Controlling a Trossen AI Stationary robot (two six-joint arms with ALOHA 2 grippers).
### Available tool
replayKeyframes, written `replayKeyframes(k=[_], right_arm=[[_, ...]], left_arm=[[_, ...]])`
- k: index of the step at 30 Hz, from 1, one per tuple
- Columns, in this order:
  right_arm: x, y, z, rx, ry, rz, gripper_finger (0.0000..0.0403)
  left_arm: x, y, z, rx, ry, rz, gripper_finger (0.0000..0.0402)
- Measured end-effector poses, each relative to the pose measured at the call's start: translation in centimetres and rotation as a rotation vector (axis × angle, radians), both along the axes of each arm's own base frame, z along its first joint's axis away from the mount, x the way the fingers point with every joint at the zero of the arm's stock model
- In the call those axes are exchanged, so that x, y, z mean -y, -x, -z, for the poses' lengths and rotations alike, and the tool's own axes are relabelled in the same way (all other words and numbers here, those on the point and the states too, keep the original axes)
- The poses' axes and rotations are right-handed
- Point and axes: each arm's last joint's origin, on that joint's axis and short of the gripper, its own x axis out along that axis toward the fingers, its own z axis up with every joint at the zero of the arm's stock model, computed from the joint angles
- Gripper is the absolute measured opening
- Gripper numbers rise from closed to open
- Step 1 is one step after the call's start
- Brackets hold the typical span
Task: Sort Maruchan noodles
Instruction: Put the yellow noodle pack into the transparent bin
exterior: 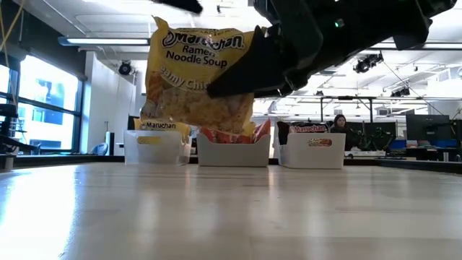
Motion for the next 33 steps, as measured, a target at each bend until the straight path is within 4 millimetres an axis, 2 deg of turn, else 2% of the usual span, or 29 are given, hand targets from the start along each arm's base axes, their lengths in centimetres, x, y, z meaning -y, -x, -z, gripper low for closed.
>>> replayKeyframes(k=[7,19,33], right_arm=[[0.0,-0.1,-0.3,0.028,0.016,-0.008,0.0086],[-0.1,-0.2,-0.4,0.038,0.022,-0.016,0.0086],[-0.1,-0.2,-0.4,0.040,0.019,-0.014,0.0097]], left_arm=[[-1.6,-1.4,1.3,-0.110,0.015,-0.004,0.0243],[-2.1,-3.0,3.7,-0.196,-0.017,0.059,0.0233],[-2.4,-3.1,3.8,-0.198,-0.033,0.063,0.0100]])
